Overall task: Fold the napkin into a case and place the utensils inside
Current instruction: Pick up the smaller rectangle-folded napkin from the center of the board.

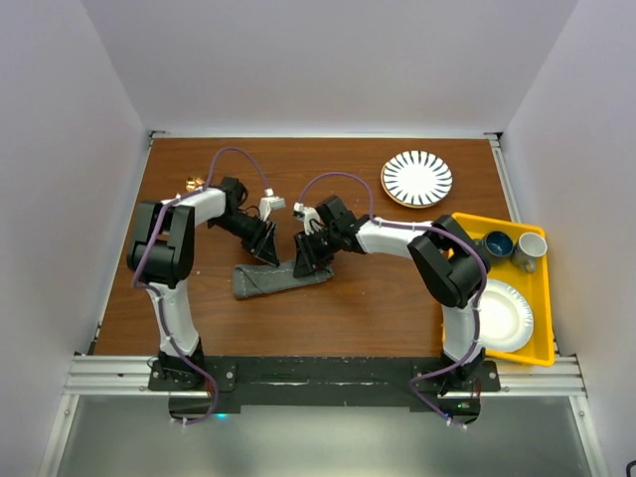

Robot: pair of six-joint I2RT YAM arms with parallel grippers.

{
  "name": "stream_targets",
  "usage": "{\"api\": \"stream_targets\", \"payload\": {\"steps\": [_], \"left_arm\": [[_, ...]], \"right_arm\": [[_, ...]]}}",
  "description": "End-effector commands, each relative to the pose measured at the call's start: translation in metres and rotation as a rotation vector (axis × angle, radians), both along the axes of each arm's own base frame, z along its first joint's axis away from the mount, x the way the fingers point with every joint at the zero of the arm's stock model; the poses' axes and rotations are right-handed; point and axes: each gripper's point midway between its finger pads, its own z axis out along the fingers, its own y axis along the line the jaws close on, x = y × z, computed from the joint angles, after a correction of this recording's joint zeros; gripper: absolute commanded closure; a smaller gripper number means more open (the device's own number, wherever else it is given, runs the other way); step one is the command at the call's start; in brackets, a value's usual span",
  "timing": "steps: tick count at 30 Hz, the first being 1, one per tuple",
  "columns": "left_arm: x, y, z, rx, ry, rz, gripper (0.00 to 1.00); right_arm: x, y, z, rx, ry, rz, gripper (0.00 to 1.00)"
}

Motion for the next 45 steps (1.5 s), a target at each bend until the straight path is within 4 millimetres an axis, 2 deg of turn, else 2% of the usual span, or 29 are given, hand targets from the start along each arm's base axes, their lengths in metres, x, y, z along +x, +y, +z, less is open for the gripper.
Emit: {"api": "stream_targets", "payload": {"steps": [1,5,10,14,19,22,29,30,33,34,36,41,44,45], "left_arm": [[-0.002,-0.003,-0.006,-0.003,-0.023,-0.06,0.46],[-0.017,-0.003,-0.012,-0.022,0.031,-0.085,0.51],[-0.022,-0.005,-0.014,-0.036,0.053,-0.077,0.63],[-0.023,-0.001,-0.015,-0.042,0.078,-0.059,0.63],[-0.027,0.018,-0.02,-0.036,0.135,-0.017,0.6],[-0.035,0.019,-0.02,-0.059,0.166,-0.029,0.56],[-0.048,0.013,-0.022,-0.082,0.213,-0.031,0.57],[-0.048,0.014,-0.025,-0.066,0.211,-0.03,0.6],[-0.045,0.018,-0.03,-0.031,0.188,-0.019,0.79],[-0.041,0.018,-0.03,-0.026,0.17,-0.017,0.91],[-0.035,0.017,-0.025,-0.031,0.129,-0.024,0.99],[-0.018,0.016,-0.006,-0.03,-0.02,-0.058,1.0],[-0.012,0.016,0.0,-0.019,-0.09,-0.065,1.0],[-0.012,0.016,0.002,-0.016,-0.104,-0.072,1.0]], "right_arm": [[-0.015,-0.027,-0.032,-0.131,0.031,0.0,0.63],[-0.015,-0.027,-0.031,-0.129,0.026,0.005,0.62],[-0.015,-0.027,-0.029,-0.125,0.019,-0.002,0.62],[-0.015,-0.031,-0.031,-0.137,0.019,-0.011,0.62],[-0.016,-0.034,-0.032,-0.144,0.017,-0.016,0.62],[-0.016,-0.033,-0.034,-0.147,0.021,-0.016,0.62],[-0.016,-0.033,-0.034,-0.145,0.019,-0.024,0.61],[-0.015,-0.033,-0.033,-0.143,0.018,-0.026,0.61],[-0.015,-0.032,-0.031,-0.135,0.016,-0.026,0.61],[-0.015,-0.031,-0.029,-0.129,0.012,-0.022,0.61],[-0.014,-0.029,-0.02,-0.102,-0.006,-0.015,0.59],[-0.016,-0.02,0.015,-0.01,-0.056,0.045,0.54],[-0.016,-0.011,0.055,0.087,-0.067,0.079,0.47],[-0.014,-0.007,0.08,0.129,-0.091,0.09,0.46]]}}
